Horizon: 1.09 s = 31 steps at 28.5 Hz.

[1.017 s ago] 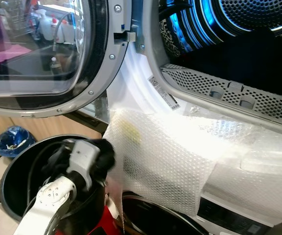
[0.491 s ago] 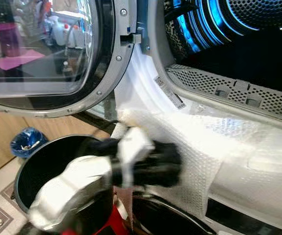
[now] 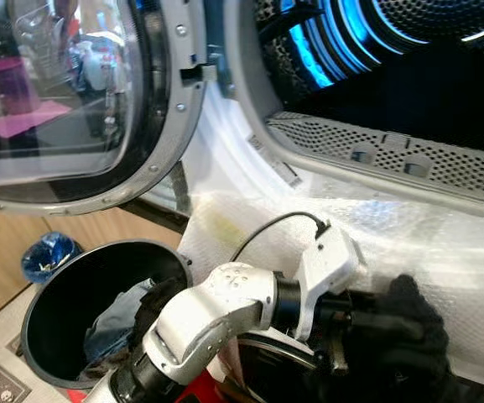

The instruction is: Clothes washing

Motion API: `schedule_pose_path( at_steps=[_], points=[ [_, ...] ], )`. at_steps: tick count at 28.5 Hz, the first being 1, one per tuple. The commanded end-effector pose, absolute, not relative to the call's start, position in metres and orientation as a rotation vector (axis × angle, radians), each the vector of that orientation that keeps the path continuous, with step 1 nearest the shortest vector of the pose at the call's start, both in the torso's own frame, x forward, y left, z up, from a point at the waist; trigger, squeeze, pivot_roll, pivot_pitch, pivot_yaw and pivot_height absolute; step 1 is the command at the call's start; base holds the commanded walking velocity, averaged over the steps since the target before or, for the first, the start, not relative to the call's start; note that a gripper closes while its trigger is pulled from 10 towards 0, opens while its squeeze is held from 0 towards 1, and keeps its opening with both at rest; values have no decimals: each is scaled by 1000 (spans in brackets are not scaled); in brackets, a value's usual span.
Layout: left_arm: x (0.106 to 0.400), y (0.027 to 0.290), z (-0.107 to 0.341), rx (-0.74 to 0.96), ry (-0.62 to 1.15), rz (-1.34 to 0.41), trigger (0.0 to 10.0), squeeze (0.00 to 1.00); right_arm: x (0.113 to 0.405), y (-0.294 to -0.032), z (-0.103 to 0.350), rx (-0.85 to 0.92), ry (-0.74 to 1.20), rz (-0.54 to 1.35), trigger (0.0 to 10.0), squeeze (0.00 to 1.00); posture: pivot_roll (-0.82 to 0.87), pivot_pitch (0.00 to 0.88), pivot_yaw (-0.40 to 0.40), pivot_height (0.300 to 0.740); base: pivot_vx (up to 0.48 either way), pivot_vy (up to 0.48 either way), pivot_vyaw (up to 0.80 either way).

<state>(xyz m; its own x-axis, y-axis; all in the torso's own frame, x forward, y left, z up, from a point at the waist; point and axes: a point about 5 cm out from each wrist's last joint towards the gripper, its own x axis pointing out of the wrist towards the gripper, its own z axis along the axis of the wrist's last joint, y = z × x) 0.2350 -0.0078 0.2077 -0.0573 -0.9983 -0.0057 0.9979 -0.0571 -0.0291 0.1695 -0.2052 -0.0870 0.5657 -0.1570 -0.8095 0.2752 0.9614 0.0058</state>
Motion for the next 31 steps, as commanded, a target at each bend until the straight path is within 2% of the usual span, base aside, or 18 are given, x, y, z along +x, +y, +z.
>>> schedule_pose_path(
  at_steps=[1,5,6,8,12,15,16,21,22,27,28,31],
  points=[
    [229,11,192,12,118,-1632,0,0,161,-205,-91,60,973,-185,10000,0,-117,17,65,740,0,0,0],
    [224,38,167,57,245,-1589,0,0,155,-209,-91,-93,991,-11,10000,0,-104,29,63,740,0,0,0],
    [224,38,167,57,245,-1589,0,0,155,-209,-91,-93,991,-11,10000,0,-104,29,63,740,0,0,0],
    [229,50,156,77,281,-1507,0,0,151,-213,-92,-205,1000,112,10000,0,-104,35,57,740,0,0,0],
    [236,61,150,82,283,-1405,0,0,147,-214,-91,-273,993,254,10000,0,-104,36,49,740,0,0,0],
    [249,68,153,80,234,-1272,0,0,139,-216,-91,-398,996,448,10000,0,-110,33,41,740,0,0,0],
    [249,68,153,80,234,-1272,0,0,139,-216,-91,-398,996,448,10000,0,-110,33,41,740,0,0,0],
    [260,75,160,51,180,-1162,0,0,127,-211,-90,-426,990,707,10000,0,-115,26,40,740,0,0,0],
    [258,78,160,57,187,-1166,0,0,127,-208,-87,-407,960,762,10000,0,-115,24,41,740,0,0,0],
    [246,82,149,82,265,-1258,0,0,142,-204,-75,-314,825,786,10000,0,-120,16,42,740,0,0,0],
    [239,85,136,113,333,-1301,0,0,151,-204,-66,-266,747,817,10000,0,-120,16,42,740,0,0,0],
    [236,90,121,96,386,-1290,0,0,148,-212,-56,-227,698,892,10000,0,-119,5,40,740,0,0,0]
  ],
)
